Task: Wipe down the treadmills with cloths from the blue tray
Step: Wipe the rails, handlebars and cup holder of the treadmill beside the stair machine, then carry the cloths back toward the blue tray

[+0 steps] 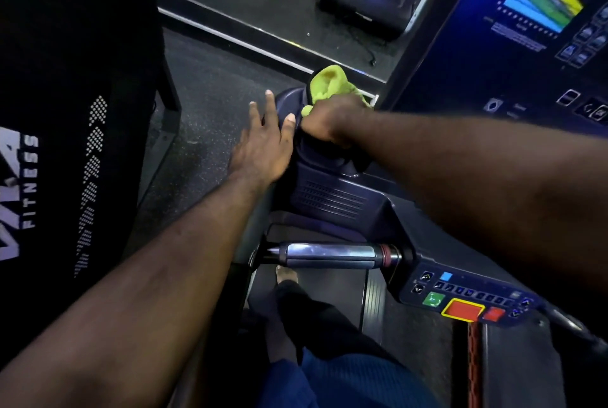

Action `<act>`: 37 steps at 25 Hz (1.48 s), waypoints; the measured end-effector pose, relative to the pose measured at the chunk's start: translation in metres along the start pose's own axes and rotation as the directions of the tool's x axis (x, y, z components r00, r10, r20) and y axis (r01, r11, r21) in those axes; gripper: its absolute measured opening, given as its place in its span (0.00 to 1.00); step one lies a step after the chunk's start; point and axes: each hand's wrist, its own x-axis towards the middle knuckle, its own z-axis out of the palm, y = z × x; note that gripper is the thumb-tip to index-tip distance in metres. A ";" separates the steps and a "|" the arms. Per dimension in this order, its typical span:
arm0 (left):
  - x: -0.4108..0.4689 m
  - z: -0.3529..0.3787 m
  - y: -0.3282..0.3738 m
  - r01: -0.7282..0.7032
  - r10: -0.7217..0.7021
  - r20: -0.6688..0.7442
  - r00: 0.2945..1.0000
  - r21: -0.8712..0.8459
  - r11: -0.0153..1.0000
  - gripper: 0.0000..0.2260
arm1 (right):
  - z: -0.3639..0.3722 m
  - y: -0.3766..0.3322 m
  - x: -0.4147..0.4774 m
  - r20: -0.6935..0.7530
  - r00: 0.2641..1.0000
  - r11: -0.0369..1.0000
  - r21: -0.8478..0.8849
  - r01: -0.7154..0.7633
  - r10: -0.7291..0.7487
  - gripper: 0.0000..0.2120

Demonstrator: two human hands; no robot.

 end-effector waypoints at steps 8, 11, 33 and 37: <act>0.008 0.001 0.008 0.062 -0.062 -0.002 0.998 0.028 0.998 0.31 | 0.036 0.007 -0.012 -0.312 0.936 0.881 0.474 0.007 0.161 0.23; 0.011 0.003 0.003 0.063 -0.062 -0.005 0.998 0.031 0.998 0.31 | 0.045 0.011 -0.008 -0.341 0.885 0.674 0.737 0.044 0.316 0.25; -0.420 -0.019 -0.066 0.744 -0.802 -0.252 0.542 -0.300 0.597 0.39 | 0.121 -0.086 -0.217 -0.226 0.660 -0.031 0.956 0.293 -0.717 0.28; -0.585 -0.019 -0.044 0.615 -0.805 -0.498 0.324 -0.535 0.579 0.31 | 0.141 -0.132 -0.349 -0.090 0.141 -0.031 0.925 0.380 -0.986 0.17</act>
